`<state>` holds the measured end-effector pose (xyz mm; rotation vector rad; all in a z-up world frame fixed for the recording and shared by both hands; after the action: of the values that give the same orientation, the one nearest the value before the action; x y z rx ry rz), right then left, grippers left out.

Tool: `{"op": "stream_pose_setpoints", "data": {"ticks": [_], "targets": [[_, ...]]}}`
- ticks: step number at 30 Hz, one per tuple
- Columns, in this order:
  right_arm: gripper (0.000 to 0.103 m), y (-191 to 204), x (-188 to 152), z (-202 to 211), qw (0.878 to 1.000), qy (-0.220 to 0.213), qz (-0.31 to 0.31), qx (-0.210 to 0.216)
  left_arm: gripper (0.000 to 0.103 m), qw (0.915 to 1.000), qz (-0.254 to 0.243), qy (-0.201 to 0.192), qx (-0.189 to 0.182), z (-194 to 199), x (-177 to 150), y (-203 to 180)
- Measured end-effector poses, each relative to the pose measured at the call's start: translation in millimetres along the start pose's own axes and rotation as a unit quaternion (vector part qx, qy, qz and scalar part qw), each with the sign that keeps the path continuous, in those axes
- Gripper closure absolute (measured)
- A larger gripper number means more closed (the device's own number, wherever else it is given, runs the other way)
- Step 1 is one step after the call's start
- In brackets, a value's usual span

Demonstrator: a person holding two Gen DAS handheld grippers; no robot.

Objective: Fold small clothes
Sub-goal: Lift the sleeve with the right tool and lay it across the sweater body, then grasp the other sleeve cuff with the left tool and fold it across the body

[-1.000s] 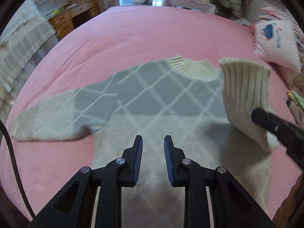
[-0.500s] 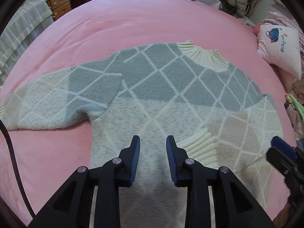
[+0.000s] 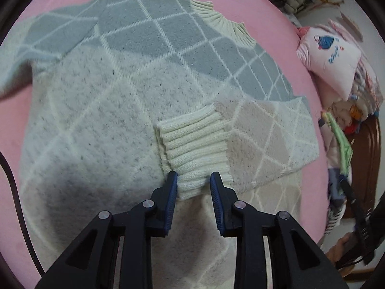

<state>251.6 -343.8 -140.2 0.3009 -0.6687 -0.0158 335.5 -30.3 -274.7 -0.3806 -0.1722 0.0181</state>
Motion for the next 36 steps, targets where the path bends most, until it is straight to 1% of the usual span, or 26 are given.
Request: {"op": "stream_pose_setpoints", "data": {"ticks": [2, 6, 8, 10, 12, 13, 14, 15, 16, 19, 20, 21, 22, 23, 24, 25, 26, 29, 33, 36], "targets": [[0.059, -13, -8, -1, 1.000, 0.004, -0.018, 0.001, 0.077, 0.9998, 0.019, 0.001, -0.006, -5, -1, 3], [0.059, -35, -23, 2, 0.999, 0.006, -0.044, -0.003, 0.076, 0.9981, 0.061, 0.002, 0.000, -5, -5, 18], [0.059, -42, -29, 4, 0.999, 0.006, -0.053, -0.001, 0.076, 0.9968, 0.078, 0.003, -0.012, -5, -8, 28], [0.059, -47, -35, 4, 0.998, 0.008, -0.058, 0.001, 0.075, 0.9962, 0.084, 0.006, -0.021, -9, -11, 31], [0.059, -50, -39, 2, 0.998, 0.011, -0.060, -0.001, 0.072, 0.9960, 0.085, 0.006, -0.025, -10, -9, 30], [0.059, -50, -41, 1, 0.998, 0.013, -0.062, -0.001, 0.061, 0.9958, 0.086, 0.006, -0.030, -12, -8, 29], [0.059, -51, -43, 0, 0.998, 0.015, -0.064, 0.000, 0.045, 0.9954, 0.084, 0.006, -0.045, -14, -7, 25], [0.059, -51, -44, -1, 0.998, 0.016, -0.066, 0.000, 0.037, 0.9952, 0.080, 0.004, -0.055, -14, -7, 21], [0.059, -51, -45, -2, 0.998, 0.016, -0.067, 0.002, 0.026, 0.9953, 0.075, 0.000, -0.062, -15, -5, 15], [0.059, -51, -46, -2, 0.998, 0.014, -0.069, 0.003, 0.025, 0.9965, 0.059, -0.013, -0.058, -22, 1, -2], [0.059, -52, -46, -2, 0.998, 0.013, -0.068, 0.002, 0.032, 0.9965, 0.057, -0.016, -0.058, -24, 4, -8], [0.059, -53, -45, -1, 0.998, 0.013, -0.068, 0.001, 0.041, 0.9964, 0.056, -0.020, -0.059, -25, 6, -12], [0.059, -54, -45, -1, 0.998, 0.012, -0.067, 0.000, 0.068, 0.9963, 0.053, -0.020, -0.065, -26, 7, -15], [0.059, -55, -44, 0, 0.998, 0.011, -0.066, -0.003, 0.079, 0.9952, 0.053, -0.011, -0.082, -29, 9, -19], [0.059, -56, -44, 1, 0.998, 0.010, -0.064, -0.006, 0.081, 0.9945, 0.056, -0.006, -0.088, -31, 10, -22], [0.059, -57, -44, 1, 0.998, 0.010, -0.063, -0.007, 0.083, 0.9949, 0.056, -0.011, -0.083, -30, 11, -24], [0.059, -58, -44, 1, 0.998, 0.009, -0.062, -0.009, 0.084, 0.9968, 0.043, -0.022, -0.064, -26, 12, -29], [0.059, -64, -43, -2, 0.998, 0.009, -0.059, -0.017, 0.088, 0.9971, 0.027, -0.044, -0.057, -5, 16, -38], [0.059, -72, -36, -18, 0.998, 0.016, -0.057, -0.025, 0.089, 0.9938, 0.002, -0.102, -0.043, 42, 38, -59], [0.059, -75, -26, -36, 0.998, 0.018, -0.053, -0.032, 0.089, 0.9886, -0.017, -0.146, -0.032, 82, 67, -80]]}}
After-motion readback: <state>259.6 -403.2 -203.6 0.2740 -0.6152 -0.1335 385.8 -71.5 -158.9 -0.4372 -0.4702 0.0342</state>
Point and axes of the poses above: each gripper's, at about its wrist camera, not at the fingertips, and z roughly against the way its jaws point, y to its left, x to its top, the point moved 3 cm from there along -z, roughly the way its jaws point, and after that the axes turned 8 degrees about x, right-handed, at the moved point
